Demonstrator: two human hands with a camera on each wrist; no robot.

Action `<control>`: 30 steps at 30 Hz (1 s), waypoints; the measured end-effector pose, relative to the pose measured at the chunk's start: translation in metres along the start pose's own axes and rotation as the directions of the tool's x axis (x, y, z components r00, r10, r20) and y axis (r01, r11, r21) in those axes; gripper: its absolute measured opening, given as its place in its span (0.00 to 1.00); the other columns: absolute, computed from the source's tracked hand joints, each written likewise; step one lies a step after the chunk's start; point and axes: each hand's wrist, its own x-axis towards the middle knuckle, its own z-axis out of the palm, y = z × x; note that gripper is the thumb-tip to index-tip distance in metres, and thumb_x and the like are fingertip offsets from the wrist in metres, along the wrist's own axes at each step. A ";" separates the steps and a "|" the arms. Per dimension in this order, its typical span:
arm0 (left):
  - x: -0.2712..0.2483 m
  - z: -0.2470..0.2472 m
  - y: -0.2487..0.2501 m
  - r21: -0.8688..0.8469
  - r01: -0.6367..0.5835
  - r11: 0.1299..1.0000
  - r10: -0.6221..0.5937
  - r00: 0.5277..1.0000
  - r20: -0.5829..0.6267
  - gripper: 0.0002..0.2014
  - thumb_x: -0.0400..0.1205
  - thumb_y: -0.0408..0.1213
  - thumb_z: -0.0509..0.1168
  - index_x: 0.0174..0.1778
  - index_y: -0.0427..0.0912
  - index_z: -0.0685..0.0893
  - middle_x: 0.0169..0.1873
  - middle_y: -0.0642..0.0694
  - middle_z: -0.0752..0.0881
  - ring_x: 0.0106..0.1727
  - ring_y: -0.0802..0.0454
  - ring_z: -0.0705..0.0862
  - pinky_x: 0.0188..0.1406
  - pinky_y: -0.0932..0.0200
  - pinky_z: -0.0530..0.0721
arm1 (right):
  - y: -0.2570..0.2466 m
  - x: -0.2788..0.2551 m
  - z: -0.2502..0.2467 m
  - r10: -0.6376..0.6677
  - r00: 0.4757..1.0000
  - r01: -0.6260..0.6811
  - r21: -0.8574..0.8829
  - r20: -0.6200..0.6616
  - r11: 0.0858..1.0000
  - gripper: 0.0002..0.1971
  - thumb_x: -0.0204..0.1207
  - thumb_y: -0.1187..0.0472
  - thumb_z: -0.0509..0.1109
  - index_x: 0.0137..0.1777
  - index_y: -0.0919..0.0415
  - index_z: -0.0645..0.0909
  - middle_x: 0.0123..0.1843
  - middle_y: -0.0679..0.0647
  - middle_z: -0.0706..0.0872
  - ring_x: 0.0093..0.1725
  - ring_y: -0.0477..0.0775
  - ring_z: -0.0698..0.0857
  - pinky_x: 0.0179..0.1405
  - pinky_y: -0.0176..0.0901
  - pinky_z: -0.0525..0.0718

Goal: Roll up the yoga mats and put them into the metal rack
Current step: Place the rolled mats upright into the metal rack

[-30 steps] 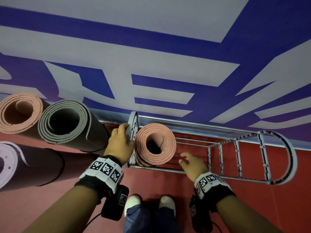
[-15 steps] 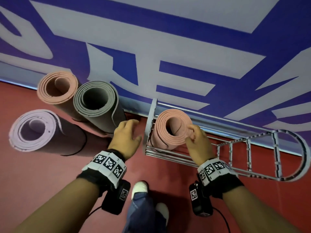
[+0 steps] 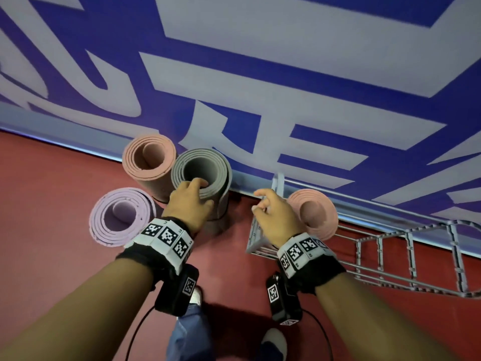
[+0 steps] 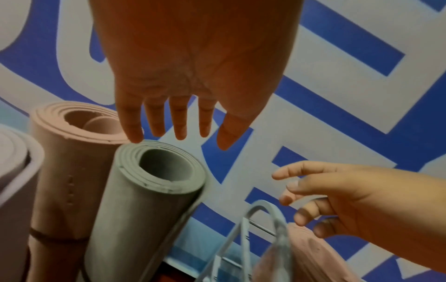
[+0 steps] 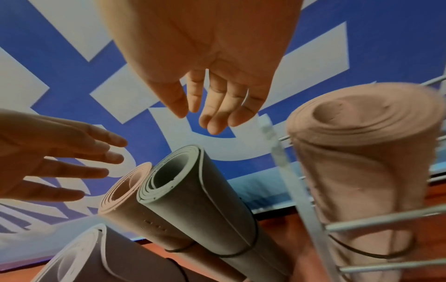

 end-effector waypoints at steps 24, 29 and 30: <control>0.114 -0.002 -0.084 -0.186 0.189 0.964 -0.161 0.975 0.154 0.27 0.78 0.40 0.72 0.69 0.34 0.70 0.65 0.37 0.79 0.67 0.39 0.79 0.67 0.51 0.76 | -0.029 0.131 0.102 0.467 0.876 -0.472 0.015 0.120 0.881 0.41 0.80 0.49 0.70 0.86 0.47 0.49 0.71 0.59 0.78 0.66 0.64 0.81 0.63 0.50 0.82; 0.123 0.000 -0.083 -0.147 0.209 0.967 -0.179 0.964 0.196 0.31 0.79 0.43 0.70 0.75 0.39 0.65 0.71 0.34 0.75 0.71 0.37 0.76 0.72 0.47 0.74 | -0.018 0.127 0.108 0.446 0.888 -0.454 0.073 0.108 0.888 0.30 0.79 0.55 0.68 0.78 0.48 0.60 0.44 0.47 0.79 0.42 0.50 0.83 0.50 0.59 0.90; 0.123 0.001 -0.083 -0.142 0.207 0.968 -0.179 0.966 0.189 0.30 0.80 0.43 0.70 0.74 0.39 0.66 0.70 0.34 0.76 0.70 0.37 0.76 0.70 0.47 0.74 | -0.017 0.126 0.106 0.449 0.886 -0.459 0.087 0.116 0.884 0.29 0.80 0.56 0.68 0.77 0.47 0.60 0.45 0.47 0.77 0.41 0.49 0.81 0.50 0.60 0.90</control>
